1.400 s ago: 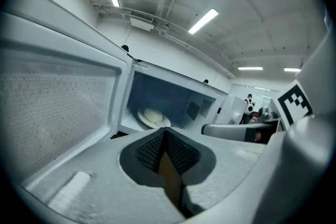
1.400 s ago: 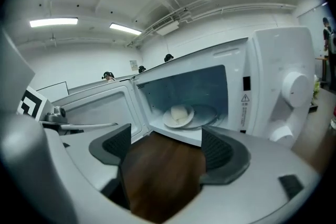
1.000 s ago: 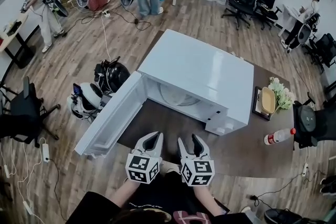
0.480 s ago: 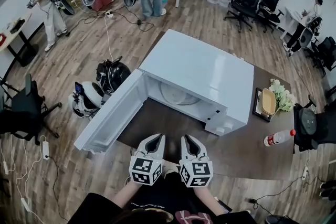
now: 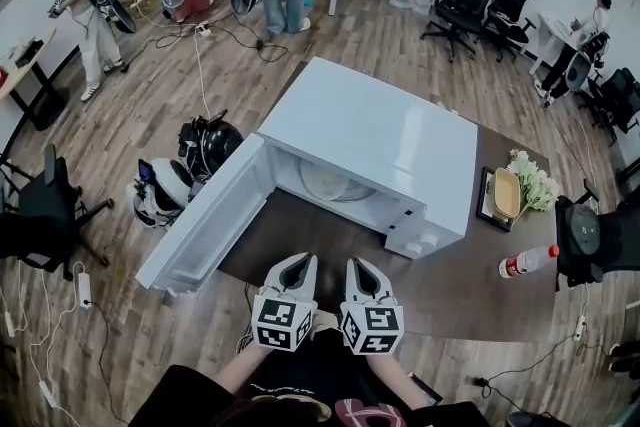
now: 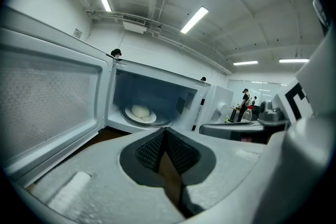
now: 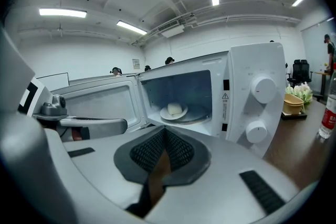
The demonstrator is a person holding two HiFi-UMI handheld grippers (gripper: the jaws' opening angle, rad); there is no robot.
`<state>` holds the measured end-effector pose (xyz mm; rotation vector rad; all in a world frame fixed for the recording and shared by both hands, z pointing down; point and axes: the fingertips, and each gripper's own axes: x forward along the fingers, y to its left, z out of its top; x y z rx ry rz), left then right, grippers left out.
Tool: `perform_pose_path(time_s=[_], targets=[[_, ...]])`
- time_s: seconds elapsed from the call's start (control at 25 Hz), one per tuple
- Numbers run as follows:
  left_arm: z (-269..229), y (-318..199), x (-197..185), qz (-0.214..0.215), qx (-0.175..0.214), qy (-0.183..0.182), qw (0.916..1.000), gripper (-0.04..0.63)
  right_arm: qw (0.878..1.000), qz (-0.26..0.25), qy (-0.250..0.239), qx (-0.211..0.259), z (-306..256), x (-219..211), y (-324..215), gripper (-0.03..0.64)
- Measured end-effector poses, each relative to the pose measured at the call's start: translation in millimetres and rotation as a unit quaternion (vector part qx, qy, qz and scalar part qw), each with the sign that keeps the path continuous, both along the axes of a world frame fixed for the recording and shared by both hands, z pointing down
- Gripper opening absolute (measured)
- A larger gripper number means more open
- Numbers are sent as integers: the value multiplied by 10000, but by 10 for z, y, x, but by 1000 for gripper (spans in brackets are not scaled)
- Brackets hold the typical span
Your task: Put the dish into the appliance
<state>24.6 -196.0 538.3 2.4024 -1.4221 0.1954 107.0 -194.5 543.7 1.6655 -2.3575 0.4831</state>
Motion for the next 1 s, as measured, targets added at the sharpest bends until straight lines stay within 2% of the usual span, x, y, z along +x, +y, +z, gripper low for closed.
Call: perform_pose_path(time_s=[0.48,1.0], targets=[[31,-60,12,49,8,-126,9999,2,9999,30,69,-75,54,11,-105,8],[102,-115,64,8,-88,-266,9996,2,9994,-191,296,65,42,-34,-186,8]])
